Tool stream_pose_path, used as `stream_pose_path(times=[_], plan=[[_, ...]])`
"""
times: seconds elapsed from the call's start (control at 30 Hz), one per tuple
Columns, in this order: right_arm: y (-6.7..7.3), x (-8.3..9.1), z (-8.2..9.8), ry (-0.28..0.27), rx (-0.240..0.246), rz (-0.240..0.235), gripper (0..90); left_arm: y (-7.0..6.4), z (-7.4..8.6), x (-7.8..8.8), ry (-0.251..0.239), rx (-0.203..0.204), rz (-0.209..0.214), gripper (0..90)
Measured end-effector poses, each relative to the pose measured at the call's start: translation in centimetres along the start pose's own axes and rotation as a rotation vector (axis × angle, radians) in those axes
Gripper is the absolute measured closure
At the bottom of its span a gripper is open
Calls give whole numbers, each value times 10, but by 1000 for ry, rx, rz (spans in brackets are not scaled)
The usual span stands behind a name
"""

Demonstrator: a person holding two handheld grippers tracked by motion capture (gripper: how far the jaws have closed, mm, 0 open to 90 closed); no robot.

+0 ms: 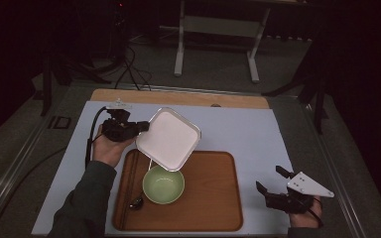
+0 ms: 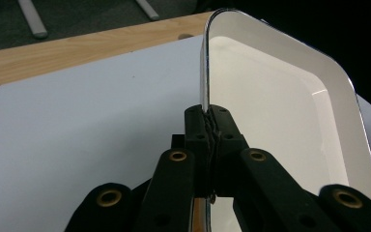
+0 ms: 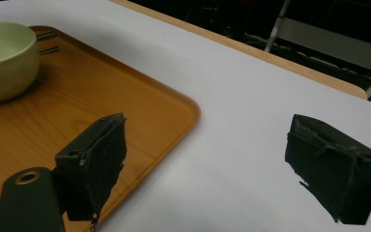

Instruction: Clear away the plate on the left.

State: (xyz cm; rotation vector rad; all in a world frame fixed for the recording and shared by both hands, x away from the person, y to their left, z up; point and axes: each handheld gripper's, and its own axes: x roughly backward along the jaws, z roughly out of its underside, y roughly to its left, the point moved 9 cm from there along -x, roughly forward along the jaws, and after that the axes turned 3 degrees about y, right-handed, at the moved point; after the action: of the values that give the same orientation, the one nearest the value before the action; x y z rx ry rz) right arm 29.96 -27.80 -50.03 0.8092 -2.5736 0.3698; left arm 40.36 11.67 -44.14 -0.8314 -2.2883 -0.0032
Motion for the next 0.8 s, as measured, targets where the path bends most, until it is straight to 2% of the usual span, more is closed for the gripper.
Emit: stream_pose_path(times=[0.37, 0.8], plan=[[0, 1, 0, -2, -2, 0, 141, -19, -10, -18, 13, -85, 46, 889], [-1, 1, 0, -4, -3, 2, 141, -36, -15, -35, 38, -138, 67, 889]])
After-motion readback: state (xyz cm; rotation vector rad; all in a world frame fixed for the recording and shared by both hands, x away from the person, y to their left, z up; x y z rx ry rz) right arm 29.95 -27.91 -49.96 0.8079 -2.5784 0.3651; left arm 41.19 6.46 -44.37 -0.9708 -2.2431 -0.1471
